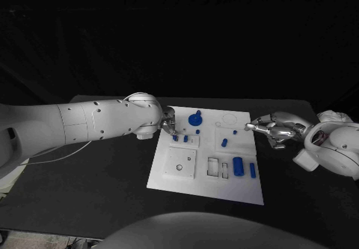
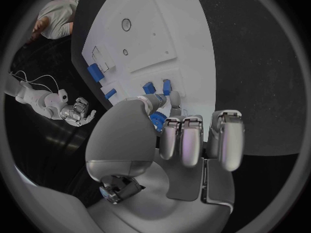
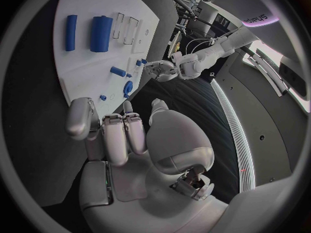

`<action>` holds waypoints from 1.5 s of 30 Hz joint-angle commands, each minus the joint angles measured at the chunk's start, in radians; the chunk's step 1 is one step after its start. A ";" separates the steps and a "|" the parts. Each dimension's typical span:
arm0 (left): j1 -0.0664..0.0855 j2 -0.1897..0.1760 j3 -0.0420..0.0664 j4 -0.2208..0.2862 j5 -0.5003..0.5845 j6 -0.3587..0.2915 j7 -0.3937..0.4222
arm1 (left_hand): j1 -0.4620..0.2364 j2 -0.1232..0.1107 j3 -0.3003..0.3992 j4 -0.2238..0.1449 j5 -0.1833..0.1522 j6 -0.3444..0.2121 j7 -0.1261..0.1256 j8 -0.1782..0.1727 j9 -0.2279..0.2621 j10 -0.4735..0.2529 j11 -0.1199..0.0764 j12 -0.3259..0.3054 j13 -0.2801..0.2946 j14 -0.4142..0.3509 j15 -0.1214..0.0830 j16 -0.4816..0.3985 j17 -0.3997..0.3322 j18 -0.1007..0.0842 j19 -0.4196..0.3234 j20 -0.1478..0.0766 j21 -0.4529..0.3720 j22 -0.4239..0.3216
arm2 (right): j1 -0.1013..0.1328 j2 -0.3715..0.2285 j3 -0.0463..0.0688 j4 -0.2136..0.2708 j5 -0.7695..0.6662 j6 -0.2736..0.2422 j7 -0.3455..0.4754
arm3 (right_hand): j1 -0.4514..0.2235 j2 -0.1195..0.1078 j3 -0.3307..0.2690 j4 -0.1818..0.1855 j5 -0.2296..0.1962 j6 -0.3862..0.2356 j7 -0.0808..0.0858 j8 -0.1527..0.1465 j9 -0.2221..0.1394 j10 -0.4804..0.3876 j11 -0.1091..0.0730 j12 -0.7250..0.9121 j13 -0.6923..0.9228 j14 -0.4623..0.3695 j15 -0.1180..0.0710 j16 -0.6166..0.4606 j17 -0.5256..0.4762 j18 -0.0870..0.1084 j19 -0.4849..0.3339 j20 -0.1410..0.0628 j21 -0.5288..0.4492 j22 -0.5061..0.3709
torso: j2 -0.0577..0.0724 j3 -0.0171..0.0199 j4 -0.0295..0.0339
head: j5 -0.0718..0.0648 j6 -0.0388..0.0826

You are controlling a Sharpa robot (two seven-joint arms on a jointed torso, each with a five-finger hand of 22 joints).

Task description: Assemble the parts on the task board

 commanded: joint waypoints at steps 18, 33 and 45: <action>-0.003 -0.007 0.000 0.017 -0.010 -0.034 -0.001 | -0.006 0.010 0.042 -0.035 0.002 -0.003 -0.007 -0.004 0.000 0.099 0.003 0.006 0.263 0.105 0.002 0.002 0.263 -0.002 0.067 -0.004 -0.007 0.244 | -0.004 -0.002 0.000 -0.001 -0.002 0.002 0.015 | 0.007 0.001 0.007 -0.002 0.007 0.002 0.002 -0.003 -0.002 0.000 -0.007 -0.005 0.137 -0.006 -0.002 -0.003 0.112 0.008 -0.009 0.002 -0.006 0.141 | 0.000 -0.0004 -0.0001 | -0.005 0.000; -0.010 -0.050 0.000 0.075 -0.032 -0.112 -0.030 | -0.011 0.009 0.040 -0.034 0.002 0.000 -0.008 -0.003 0.000 0.099 0.003 0.006 0.263 0.105 0.001 0.002 0.263 -0.003 0.068 -0.003 -0.006 0.244 | -0.007 -0.007 0.000 -0.001 -0.002 -0.002 0.015 | 0.010 0.000 0.008 -0.002 0.008 0.001 0.002 -0.004 -0.002 0.000 -0.006 -0.005 0.137 -0.006 -0.002 -0.003 0.112 0.008 -0.009 0.002 -0.007 0.141 | -0.001 0.0009 0.0020 | -0.003 0.000; -0.016 -0.054 0.000 0.080 -0.036 -0.154 -0.031 | -0.013 0.009 0.040 -0.033 0.001 0.002 -0.008 -0.002 0.000 0.099 0.003 0.006 0.263 0.105 0.001 0.002 0.263 -0.003 0.069 -0.003 -0.005 0.245 | -0.013 -0.006 0.000 -0.004 -0.002 -0.003 0.018 | 0.010 0.000 0.008 -0.002 0.008 0.001 0.002 -0.004 -0.002 0.000 -0.006 -0.005 0.137 -0.006 -0.002 -0.003 0.112 0.008 -0.009 0.002 -0.007 0.141 | -0.001 -0.0007 -0.0014 | -0.001 0.000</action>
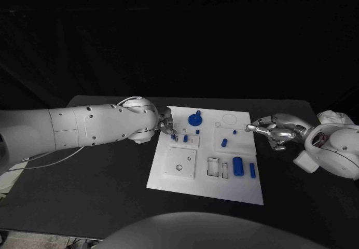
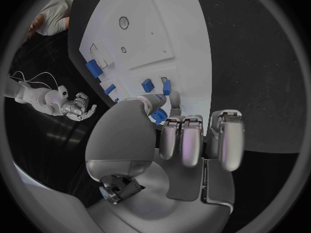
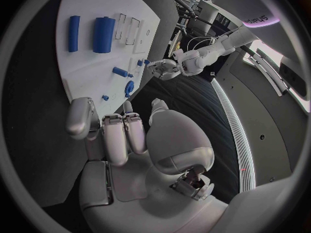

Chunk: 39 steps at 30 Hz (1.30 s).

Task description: Assemble the parts on the task board

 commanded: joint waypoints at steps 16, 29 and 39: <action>-0.008 0.006 0.000 0.003 -0.010 -0.028 -0.007 | -0.005 0.008 0.034 -0.027 0.003 0.003 -0.005 0.000 0.001 0.099 0.002 0.006 0.263 0.105 0.001 0.002 0.263 -0.003 0.069 -0.003 -0.002 0.244 | -0.007 0.003 0.000 -0.004 -0.002 0.000 0.015 | 0.013 -0.001 0.006 0.000 0.005 0.001 0.002 -0.004 -0.001 0.000 -0.009 -0.003 0.136 -0.006 -0.001 -0.003 0.112 0.009 -0.007 -0.002 -0.005 0.141 | 0.001 0.0009 0.0002 | 0.003 0.000; -0.013 0.011 0.000 0.001 -0.008 -0.019 -0.007 | -0.006 0.010 0.035 -0.026 0.003 0.004 -0.006 0.000 0.001 0.099 0.002 0.006 0.263 0.105 0.001 0.002 0.263 -0.003 0.068 -0.003 -0.003 0.244 | -0.008 0.003 0.000 -0.004 -0.002 0.000 0.017 | 0.014 -0.001 0.006 0.000 0.005 0.001 0.002 -0.004 -0.001 0.000 -0.009 -0.003 0.136 -0.006 -0.001 -0.003 0.112 0.009 -0.007 -0.002 -0.005 0.141 | 0.002 0.0007 0.0004 | 0.004 0.000; -0.014 0.015 0.000 -0.003 -0.008 -0.024 -0.004 | -0.006 0.010 0.035 -0.026 0.003 0.004 -0.006 0.000 0.001 0.099 0.002 0.006 0.263 0.105 0.001 0.002 0.263 -0.003 0.068 -0.003 -0.003 0.244 | -0.009 0.002 0.000 -0.003 -0.002 0.000 0.017 | 0.014 -0.001 0.006 0.000 0.005 0.001 0.002 -0.004 -0.001 0.000 -0.009 -0.003 0.136 -0.006 -0.001 -0.003 0.112 0.009 -0.007 -0.002 -0.005 0.141 | 0.002 0.0001 -0.0005 | 0.004 0.000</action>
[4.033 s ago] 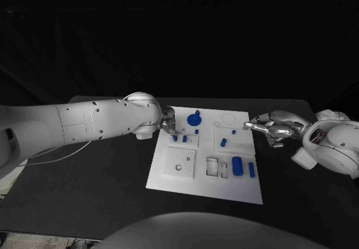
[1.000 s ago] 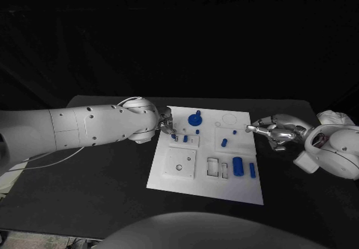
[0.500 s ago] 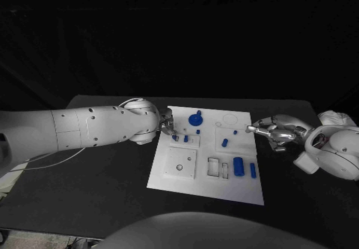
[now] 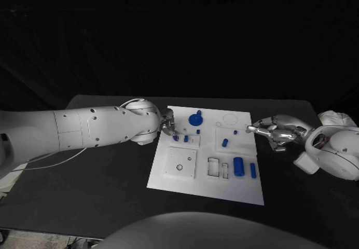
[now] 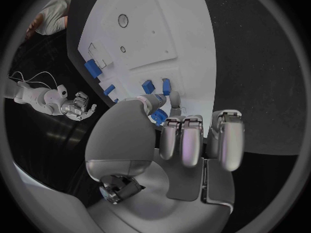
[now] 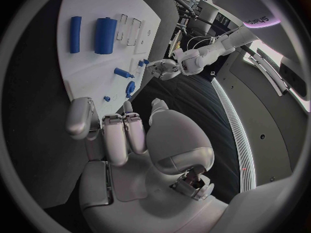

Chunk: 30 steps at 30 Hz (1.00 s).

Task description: Assemble the parts on the task board

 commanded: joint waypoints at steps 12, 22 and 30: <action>-0.001 0.006 0.000 -0.003 -0.004 -0.006 0.005 | 0.003 0.010 0.028 -0.020 0.005 0.002 -0.007 0.003 0.000 0.099 0.002 0.006 0.263 0.105 0.001 0.002 0.263 -0.003 0.068 -0.003 -0.003 0.244 | -0.001 0.001 0.000 0.001 -0.002 0.003 0.012 | 0.010 0.003 0.006 0.000 0.005 0.001 0.002 -0.004 -0.001 0.000 -0.005 -0.006 0.135 -0.006 -0.001 -0.003 0.112 0.009 -0.007 -0.002 -0.005 0.140 | -0.001 0.0000 -0.0008 | 0.002 0.000; -0.001 0.004 0.000 0.004 -0.004 -0.037 0.014 | 0.002 0.011 0.029 -0.020 0.004 0.003 -0.007 0.003 0.000 0.099 0.001 0.006 0.263 0.105 0.000 0.002 0.263 -0.003 0.068 -0.003 -0.003 0.244 | -0.002 0.000 0.000 0.000 -0.002 0.002 0.014 | 0.013 0.002 0.008 0.000 0.007 0.002 0.003 -0.004 -0.002 -0.001 -0.005 -0.006 0.135 -0.007 -0.001 -0.003 0.111 0.009 -0.008 -0.002 -0.007 0.140 | -0.001 0.0000 -0.0007 | -0.001 0.000; -0.002 -0.002 0.000 0.014 -0.004 -0.039 0.012 | 0.002 0.011 0.029 -0.020 0.004 0.003 -0.008 0.003 0.000 0.099 0.001 0.006 0.263 0.105 0.000 0.002 0.263 -0.003 0.068 -0.003 -0.003 0.244 | -0.003 0.001 0.000 -0.001 -0.002 0.002 0.015 | 0.014 0.002 0.008 -0.001 0.008 0.002 0.003 -0.004 -0.002 -0.002 -0.004 -0.006 0.134 -0.007 -0.001 -0.003 0.111 0.009 -0.008 -0.002 -0.007 0.140 | -0.001 0.0004 -0.0003 | 0.001 0.000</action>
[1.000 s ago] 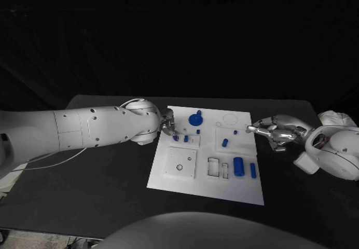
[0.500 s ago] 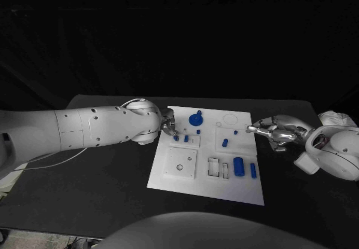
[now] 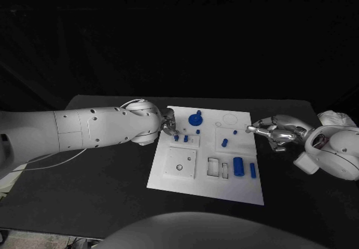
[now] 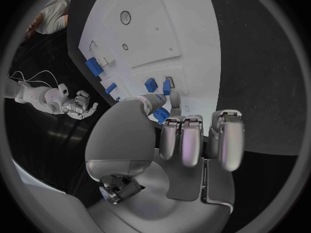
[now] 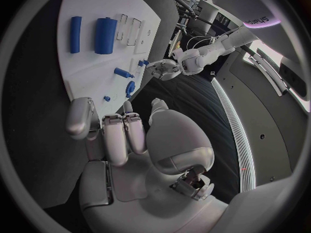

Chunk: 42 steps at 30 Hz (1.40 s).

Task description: Assemble the parts on the task board

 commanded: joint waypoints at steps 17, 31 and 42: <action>-0.003 -0.006 0.000 0.004 -0.004 -0.006 0.003 | -0.001 0.006 0.023 -0.019 0.003 0.001 -0.009 0.004 0.001 0.099 0.001 0.006 0.263 0.105 0.000 0.002 0.263 -0.002 0.067 -0.004 -0.004 0.244 | -0.005 0.004 0.000 -0.005 -0.002 0.001 0.016 | 0.012 -0.002 0.009 -0.001 0.005 0.002 0.004 -0.004 -0.002 -0.002 -0.005 -0.004 0.135 -0.008 -0.001 -0.004 0.111 0.009 -0.009 -0.002 -0.007 0.140 | 0.000 -0.0003 0.0005 | 0.005 0.000; -0.004 -0.006 0.000 0.003 -0.004 -0.010 0.007 | -0.002 0.006 0.024 -0.019 0.003 0.002 -0.009 0.004 0.001 0.099 0.001 0.006 0.263 0.105 0.000 0.002 0.263 -0.002 0.067 -0.004 -0.005 0.243 | -0.007 0.004 0.000 -0.006 -0.001 -0.003 0.020 | 0.013 -0.002 0.009 -0.001 0.005 0.002 0.004 -0.004 -0.002 -0.002 -0.005 -0.004 0.135 -0.008 -0.001 -0.004 0.111 0.010 -0.010 -0.002 -0.009 0.139 | 0.000 0.0000 -0.0002 | 0.004 0.000; -0.006 -0.003 0.000 -0.002 -0.004 -0.010 0.010 | -0.002 0.006 0.024 -0.019 0.003 0.002 -0.009 0.004 0.001 0.099 0.001 0.006 0.263 0.105 0.000 0.002 0.263 -0.002 0.067 -0.004 -0.005 0.243 | -0.007 0.004 0.000 -0.006 -0.001 -0.004 0.022 | 0.014 -0.003 0.010 -0.001 0.006 0.001 0.004 -0.005 -0.002 -0.003 -0.005 -0.004 0.134 -0.008 -0.001 -0.004 0.110 0.010 -0.011 -0.002 -0.011 0.139 | 0.000 -0.0002 -0.0002 | 0.003 0.000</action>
